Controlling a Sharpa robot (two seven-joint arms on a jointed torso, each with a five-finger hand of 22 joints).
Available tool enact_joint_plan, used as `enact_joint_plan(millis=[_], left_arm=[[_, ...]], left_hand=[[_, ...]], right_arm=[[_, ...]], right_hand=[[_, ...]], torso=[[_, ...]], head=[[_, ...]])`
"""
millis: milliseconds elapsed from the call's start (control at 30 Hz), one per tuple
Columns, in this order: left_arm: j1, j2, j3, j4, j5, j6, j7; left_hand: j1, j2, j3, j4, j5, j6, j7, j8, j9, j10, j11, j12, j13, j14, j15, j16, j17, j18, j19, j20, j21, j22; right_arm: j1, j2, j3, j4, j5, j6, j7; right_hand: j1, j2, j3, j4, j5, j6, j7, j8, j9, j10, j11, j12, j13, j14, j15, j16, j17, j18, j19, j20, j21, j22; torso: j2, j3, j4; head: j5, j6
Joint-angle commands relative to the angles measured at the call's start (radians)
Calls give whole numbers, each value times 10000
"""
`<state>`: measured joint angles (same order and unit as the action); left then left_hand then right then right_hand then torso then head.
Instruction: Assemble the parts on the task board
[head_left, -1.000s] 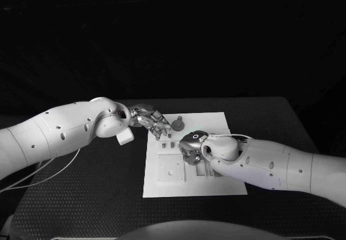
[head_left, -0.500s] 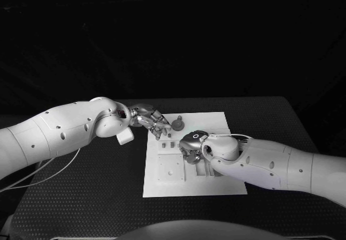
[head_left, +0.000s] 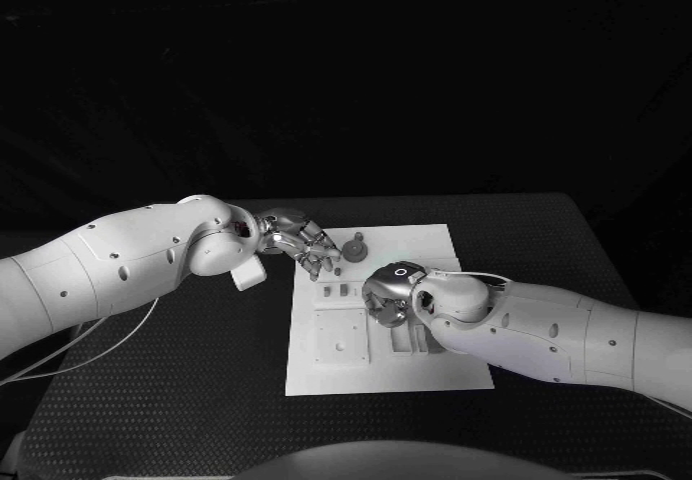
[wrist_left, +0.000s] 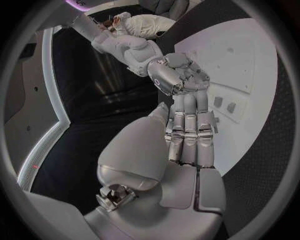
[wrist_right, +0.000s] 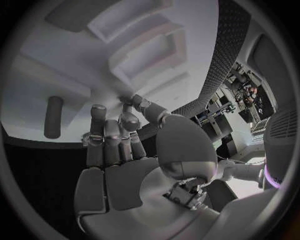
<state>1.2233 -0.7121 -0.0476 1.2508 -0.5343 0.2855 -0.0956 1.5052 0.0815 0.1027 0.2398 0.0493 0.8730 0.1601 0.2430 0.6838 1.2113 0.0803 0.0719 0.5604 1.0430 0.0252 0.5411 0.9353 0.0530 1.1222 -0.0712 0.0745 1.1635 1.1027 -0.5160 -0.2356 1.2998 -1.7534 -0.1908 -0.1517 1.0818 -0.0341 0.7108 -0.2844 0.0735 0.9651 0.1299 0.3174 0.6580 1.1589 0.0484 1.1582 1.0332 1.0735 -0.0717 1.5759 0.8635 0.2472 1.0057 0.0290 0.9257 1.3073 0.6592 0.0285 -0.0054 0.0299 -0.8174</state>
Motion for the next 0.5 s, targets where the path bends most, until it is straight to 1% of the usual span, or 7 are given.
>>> enact_joint_plan(millis=[33, 167, 200, 233, 300, 500], left_arm=[[11, -9, 3, 14, 90, -62, 112], [11, -25, 1, -26, 150, -117, 108], [11, -27, 0, -30, 155, -121, 106], [11, -32, -2, -35, 157, -117, 106], [10, -45, -12, -40, 165, -107, 94], [10, -70, -66, -41, 183, -145, 80]], left_hand=[[-8, -117, 7, 69, 22, -28, 60, -59, -9, -37, 22, -28, -10, -69, 20, 2, -12, 103, 47, 0, -61, -14], [-11, -120, 6, 75, 22, -28, 60, -60, -9, -37, 23, -28, -11, -68, 21, 2, -13, 103, 47, 1, -61, -14], [-11, -122, 6, 77, 22, -29, 61, -61, -9, -38, 23, -29, -11, -69, 21, 2, -13, 102, 47, 2, -61, -15], [-12, -124, 6, 80, 22, -31, 61, -62, -9, -40, 24, -29, -11, -69, 22, 2, -14, 102, 47, 2, -61, -16], [-12, -131, 5, 87, 22, -36, 64, -66, -10, -46, 26, -32, -13, -70, 23, 1, -16, 102, 47, 2, -61, -17], [-9, -147, 6, 107, 22, -62, 75, -83, -15, -67, 35, -40, -18, -76, 26, -1, -21, 102, 45, 4, -62, -22]], right_arm=[[-5, -138, 5, 26, 572, -782, -6], [74, -326, 102, 130, 1130, -1322, 164], [82, -358, 120, 152, 1202, -1385, 201], [91, -408, 162, 182, 1357, -1500, 274], [114, -478, 224, 218, 1721, -1613, 408], [140, -617, 328, 302, 2671, -1891, 798]], right_hand=[[-129, -20, -7, -55, 64, 857, -391, 43, 59, -1809, -619, 67, -19, -266, -331, 25, -21, 146, 37, 33, -52, 131], [-128, -30, -4, -56, 65, 858, -394, 45, 64, -1804, -622, 68, -30, -260, -335, 21, -30, 146, 39, 32, -57, 129], [-128, -32, -3, -56, 65, 857, -394, 45, 64, -1803, -623, 67, -33, -259, -337, 20, -33, 146, 39, 31, -59, 128], [-127, -34, -1, -56, 66, 857, -394, 44, 65, -1802, -624, 67, -37, -258, -338, 17, -36, 146, 40, 31, -61, 127], [-128, -40, 2, -55, 66, 855, -395, 44, 68, -1800, -625, 66, -45, -256, -342, 12, -44, 146, 41, 30, -66, 126], [-133, -47, 9, -48, 66, 844, -392, 38, 71, -1797, -625, 63, -67, -253, -353, -4, -64, 146, 47, 29, -78, 120]], torso=[[1, 2, -8], [-2, 4, -22], [-2, 5, -18], [-3, 6, -10], [-2, 6, -6], [5, 9, -8]], head=[[8, 5], [10, 32], [9, 33], [2, 38], [4, 46], [10, 63]])
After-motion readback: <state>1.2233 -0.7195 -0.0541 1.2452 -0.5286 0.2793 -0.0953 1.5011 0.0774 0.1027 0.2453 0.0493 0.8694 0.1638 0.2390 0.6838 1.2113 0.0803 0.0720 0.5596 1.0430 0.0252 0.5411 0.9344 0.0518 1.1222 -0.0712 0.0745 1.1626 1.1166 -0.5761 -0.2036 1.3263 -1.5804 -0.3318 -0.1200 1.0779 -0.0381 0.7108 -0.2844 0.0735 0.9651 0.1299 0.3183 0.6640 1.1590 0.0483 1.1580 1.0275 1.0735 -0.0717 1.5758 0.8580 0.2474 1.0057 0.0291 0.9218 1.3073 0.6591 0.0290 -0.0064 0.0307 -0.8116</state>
